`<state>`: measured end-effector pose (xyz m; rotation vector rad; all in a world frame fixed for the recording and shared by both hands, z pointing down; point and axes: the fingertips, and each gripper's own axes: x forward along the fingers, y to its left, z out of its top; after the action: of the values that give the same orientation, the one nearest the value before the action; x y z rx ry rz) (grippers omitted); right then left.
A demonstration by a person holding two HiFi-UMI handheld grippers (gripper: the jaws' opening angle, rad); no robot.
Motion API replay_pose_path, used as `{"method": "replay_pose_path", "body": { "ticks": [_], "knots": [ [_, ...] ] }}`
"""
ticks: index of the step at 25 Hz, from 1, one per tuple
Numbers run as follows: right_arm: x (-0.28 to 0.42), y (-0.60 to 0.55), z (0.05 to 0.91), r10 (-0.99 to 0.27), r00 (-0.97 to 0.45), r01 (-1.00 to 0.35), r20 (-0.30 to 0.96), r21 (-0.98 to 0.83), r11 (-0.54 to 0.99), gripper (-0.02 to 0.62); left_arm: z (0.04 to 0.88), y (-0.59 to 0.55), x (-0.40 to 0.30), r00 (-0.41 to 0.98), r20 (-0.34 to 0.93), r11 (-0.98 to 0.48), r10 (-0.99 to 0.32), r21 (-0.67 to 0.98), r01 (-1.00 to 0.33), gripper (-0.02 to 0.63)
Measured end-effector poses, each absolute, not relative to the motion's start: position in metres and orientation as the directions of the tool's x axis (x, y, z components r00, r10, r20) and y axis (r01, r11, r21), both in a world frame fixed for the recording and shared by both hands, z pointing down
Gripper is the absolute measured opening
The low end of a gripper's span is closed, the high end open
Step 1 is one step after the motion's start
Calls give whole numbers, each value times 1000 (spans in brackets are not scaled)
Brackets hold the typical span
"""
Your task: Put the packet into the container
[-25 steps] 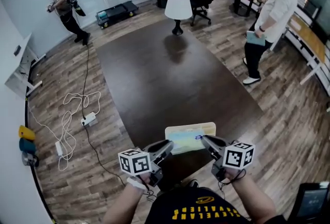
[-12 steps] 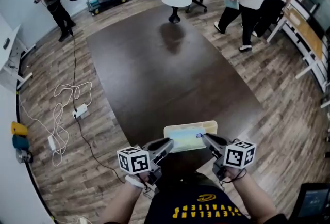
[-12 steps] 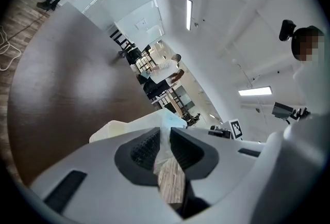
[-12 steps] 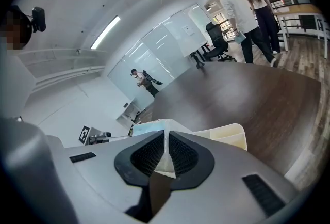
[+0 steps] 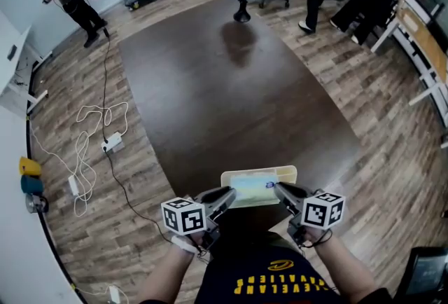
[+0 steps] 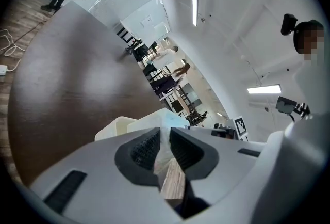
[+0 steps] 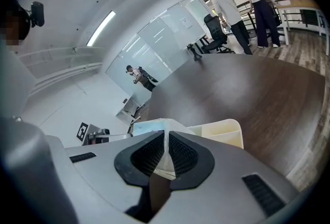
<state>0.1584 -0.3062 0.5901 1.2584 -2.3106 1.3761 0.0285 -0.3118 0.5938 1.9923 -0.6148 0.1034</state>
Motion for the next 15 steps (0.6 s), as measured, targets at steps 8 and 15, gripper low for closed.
{"method": "replay_pose_path", "body": {
  "ticks": [8, 15],
  "knots": [
    [158, -304, 622, -521, -630, -748, 575, -630, 209, 18, 620, -311, 32, 828, 443, -379, -344, 742, -554, 64],
    [157, -304, 642, -488, -620, -763, 614, -615, 196, 18, 640, -309, 34, 784, 541, -393, -303, 679, -620, 64]
  ]
}}
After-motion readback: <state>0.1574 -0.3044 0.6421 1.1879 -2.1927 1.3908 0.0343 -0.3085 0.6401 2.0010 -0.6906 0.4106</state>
